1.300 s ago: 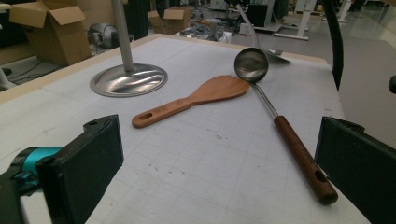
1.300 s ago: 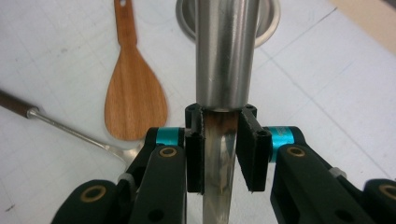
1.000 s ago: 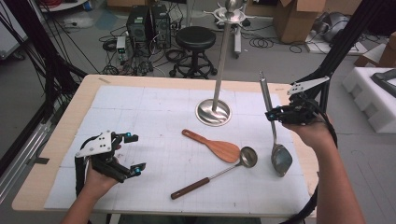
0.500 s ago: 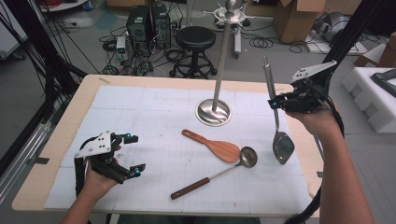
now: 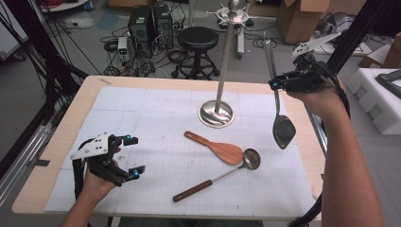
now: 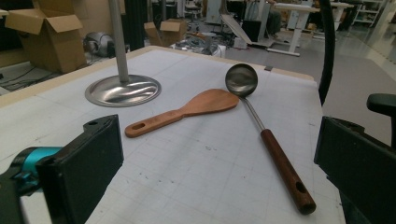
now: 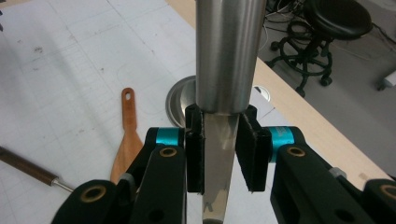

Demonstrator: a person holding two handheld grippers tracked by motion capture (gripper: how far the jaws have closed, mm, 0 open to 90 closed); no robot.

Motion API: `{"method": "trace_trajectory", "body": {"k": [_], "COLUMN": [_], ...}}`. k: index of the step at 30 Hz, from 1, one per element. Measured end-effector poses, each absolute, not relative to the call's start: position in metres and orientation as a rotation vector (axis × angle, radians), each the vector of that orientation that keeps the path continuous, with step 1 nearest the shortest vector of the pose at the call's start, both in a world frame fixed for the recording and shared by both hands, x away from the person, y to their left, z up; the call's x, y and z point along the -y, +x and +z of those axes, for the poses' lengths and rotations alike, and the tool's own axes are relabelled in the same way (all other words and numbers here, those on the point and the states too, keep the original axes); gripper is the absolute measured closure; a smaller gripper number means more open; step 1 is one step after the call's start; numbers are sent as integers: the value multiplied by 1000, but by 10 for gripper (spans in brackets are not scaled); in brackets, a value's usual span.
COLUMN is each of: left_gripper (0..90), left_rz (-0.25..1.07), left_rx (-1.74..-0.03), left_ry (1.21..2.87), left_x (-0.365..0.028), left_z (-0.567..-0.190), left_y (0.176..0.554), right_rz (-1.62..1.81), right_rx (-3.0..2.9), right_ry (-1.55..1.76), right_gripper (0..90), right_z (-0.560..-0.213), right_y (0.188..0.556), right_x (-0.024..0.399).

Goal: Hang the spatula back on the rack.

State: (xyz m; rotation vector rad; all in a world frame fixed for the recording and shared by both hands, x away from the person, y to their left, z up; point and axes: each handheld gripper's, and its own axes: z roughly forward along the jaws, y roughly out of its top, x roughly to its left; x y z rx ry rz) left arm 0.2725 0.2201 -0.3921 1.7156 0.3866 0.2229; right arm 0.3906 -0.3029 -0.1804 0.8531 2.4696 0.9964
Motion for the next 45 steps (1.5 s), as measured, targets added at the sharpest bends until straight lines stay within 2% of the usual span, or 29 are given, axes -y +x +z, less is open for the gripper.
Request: {"method": "trace_trajectory", "body": {"k": [23,45], "left_gripper": [17,17], "left_rz": [228,236], "left_rx": [-403,-406], "left_ry": [1725,1726], "left_x": [-222,-223], "left_z": [-393,-394], "left_y": [270,269], "right_rz": [940,905], "right_rx": [-2509,-2569], "right_ry": [833,863], "right_gripper": [751,750], "right_z": [-174,-183], "right_y": [423,447], "right_x": [267,252]}}
